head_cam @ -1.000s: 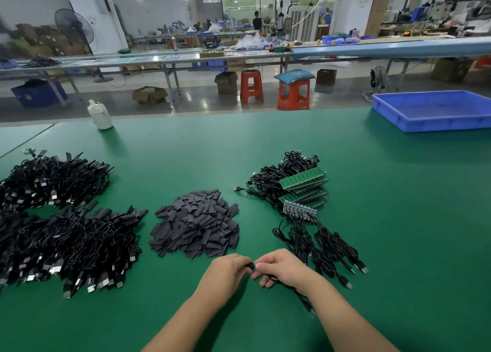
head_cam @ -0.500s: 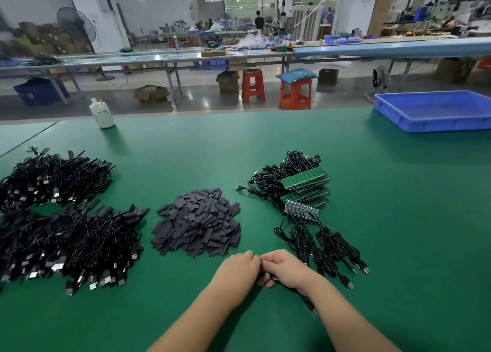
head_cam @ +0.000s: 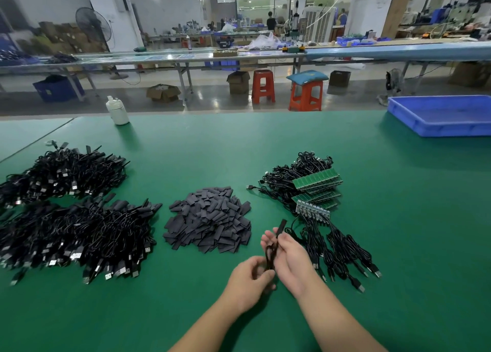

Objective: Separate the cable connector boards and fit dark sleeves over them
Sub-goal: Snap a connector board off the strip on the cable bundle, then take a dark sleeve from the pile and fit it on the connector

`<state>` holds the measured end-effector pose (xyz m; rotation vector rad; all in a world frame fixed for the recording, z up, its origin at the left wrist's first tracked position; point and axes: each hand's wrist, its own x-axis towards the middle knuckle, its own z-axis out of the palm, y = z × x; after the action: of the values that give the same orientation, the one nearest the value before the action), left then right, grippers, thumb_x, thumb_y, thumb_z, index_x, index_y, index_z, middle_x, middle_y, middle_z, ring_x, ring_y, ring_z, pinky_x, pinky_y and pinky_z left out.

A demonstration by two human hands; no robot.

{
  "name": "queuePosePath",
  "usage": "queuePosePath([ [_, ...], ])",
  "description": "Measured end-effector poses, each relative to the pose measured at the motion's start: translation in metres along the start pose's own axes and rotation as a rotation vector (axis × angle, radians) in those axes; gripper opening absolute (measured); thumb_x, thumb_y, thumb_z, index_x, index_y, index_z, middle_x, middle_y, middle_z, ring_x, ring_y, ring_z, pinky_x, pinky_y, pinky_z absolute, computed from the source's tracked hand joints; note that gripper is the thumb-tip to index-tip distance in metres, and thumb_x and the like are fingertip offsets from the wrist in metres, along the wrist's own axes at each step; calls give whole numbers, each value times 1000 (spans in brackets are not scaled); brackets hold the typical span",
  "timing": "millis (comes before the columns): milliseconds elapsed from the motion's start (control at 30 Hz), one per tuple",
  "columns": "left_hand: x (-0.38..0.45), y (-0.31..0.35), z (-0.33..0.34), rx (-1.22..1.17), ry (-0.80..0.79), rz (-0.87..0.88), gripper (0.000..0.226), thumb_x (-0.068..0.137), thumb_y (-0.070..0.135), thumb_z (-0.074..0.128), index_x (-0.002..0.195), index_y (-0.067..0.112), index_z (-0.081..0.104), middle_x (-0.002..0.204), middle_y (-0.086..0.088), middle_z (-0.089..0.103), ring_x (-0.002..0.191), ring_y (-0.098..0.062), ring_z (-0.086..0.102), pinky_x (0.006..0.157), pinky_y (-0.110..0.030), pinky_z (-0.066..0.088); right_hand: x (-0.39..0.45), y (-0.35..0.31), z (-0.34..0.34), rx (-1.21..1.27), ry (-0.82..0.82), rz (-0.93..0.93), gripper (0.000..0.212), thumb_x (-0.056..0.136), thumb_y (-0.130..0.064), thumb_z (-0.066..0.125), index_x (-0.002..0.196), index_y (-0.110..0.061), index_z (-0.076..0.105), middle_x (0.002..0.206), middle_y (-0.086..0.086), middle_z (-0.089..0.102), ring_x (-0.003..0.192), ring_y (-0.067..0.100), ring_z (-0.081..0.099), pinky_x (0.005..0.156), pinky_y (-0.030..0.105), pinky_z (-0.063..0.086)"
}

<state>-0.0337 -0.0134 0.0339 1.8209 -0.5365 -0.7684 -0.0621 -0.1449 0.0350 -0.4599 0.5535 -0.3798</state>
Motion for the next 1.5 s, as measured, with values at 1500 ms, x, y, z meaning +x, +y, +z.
queuePosePath([
  [1500,47,27,-106,1148,415,389,35,88,18,58,122,18,67,136,-11,53,112,-28,54,99,-40,44,55,-113,-2,-2238,147,-662,20,92,-41,64,106,-28,58,114,-5,55,113,19,48,104,39,32],
])
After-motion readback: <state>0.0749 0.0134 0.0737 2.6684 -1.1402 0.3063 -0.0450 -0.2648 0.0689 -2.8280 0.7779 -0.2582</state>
